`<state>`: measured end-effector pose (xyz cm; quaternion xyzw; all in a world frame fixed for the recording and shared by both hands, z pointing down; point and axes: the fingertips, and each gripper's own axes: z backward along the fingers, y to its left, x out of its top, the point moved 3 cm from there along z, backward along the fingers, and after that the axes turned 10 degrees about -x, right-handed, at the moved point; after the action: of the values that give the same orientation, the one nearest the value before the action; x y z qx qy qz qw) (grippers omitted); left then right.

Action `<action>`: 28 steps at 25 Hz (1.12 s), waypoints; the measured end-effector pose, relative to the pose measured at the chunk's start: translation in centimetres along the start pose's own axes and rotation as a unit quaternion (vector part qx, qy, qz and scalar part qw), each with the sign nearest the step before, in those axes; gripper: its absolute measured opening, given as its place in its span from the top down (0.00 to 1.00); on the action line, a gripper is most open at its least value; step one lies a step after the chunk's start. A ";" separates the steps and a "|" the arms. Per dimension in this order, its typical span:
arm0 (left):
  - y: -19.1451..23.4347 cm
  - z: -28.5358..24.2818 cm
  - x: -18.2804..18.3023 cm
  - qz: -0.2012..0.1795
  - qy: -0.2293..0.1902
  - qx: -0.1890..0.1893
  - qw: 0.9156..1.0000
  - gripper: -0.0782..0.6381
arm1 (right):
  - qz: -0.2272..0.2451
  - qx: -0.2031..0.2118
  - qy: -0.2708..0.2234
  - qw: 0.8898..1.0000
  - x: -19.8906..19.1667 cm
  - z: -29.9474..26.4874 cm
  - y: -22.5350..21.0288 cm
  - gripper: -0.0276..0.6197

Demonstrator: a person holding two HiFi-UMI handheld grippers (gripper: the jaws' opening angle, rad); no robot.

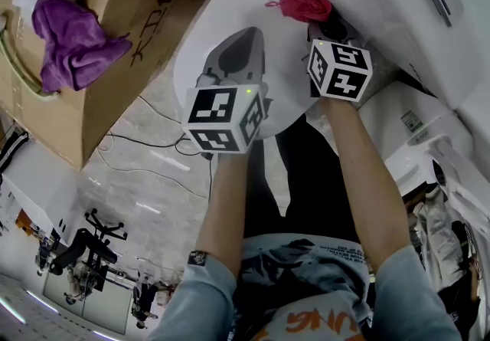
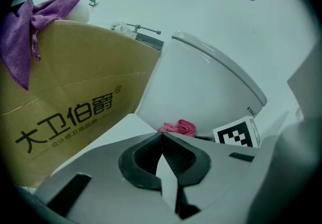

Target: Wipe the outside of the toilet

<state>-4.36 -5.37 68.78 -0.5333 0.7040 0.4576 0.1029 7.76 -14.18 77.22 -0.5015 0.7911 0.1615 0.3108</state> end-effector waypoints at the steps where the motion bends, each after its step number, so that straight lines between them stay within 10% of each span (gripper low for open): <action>1: -0.2 -0.1 0.0 -0.001 0.001 -0.002 1.000 0.86 | -0.002 -0.001 0.001 1.000 -0.3 0.2 -0.4 0.86; 28: -8.9 -4.7 -3.4 -0.064 0.069 -0.083 0.992 0.86 | -0.086 -0.064 0.018 0.994 -7.2 6.2 -10.7 0.86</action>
<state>6.17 -6.83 68.82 -0.6144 0.6330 0.4693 0.0388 21.54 -10.47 77.83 -0.5892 0.7385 0.1758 0.2768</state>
